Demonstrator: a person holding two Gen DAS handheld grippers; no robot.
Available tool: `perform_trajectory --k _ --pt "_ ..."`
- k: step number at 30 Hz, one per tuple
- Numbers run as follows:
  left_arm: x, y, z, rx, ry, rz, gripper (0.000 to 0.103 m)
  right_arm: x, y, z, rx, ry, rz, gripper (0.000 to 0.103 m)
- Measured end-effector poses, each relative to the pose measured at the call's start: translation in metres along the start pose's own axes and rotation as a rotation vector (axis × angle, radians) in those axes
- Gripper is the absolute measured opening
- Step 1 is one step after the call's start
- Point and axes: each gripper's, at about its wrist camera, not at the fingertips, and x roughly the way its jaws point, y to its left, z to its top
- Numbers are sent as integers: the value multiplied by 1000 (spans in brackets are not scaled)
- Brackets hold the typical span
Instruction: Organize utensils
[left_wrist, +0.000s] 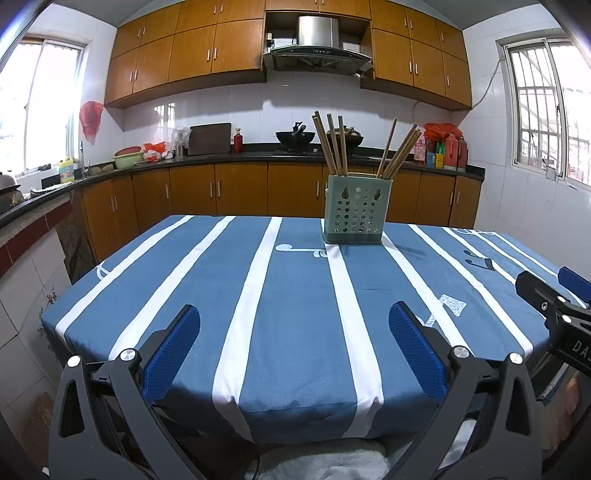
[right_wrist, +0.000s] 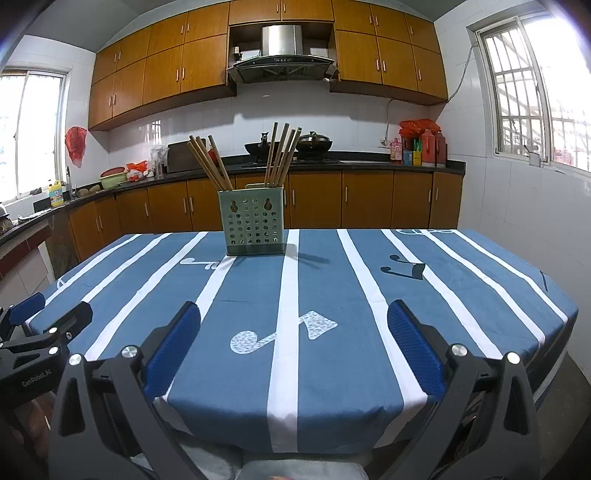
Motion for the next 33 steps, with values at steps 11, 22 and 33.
perform_trajectory --k 11,22,33 --pt "0 0 0 -1 1 0 101 0 0 0 0 0 0 99" --pt "0 0 1 -1 1 0 101 0 0 0 1 0 0 99" --pt "1 -1 -1 -1 5 -3 101 2 0 -1 2 5 0 99"
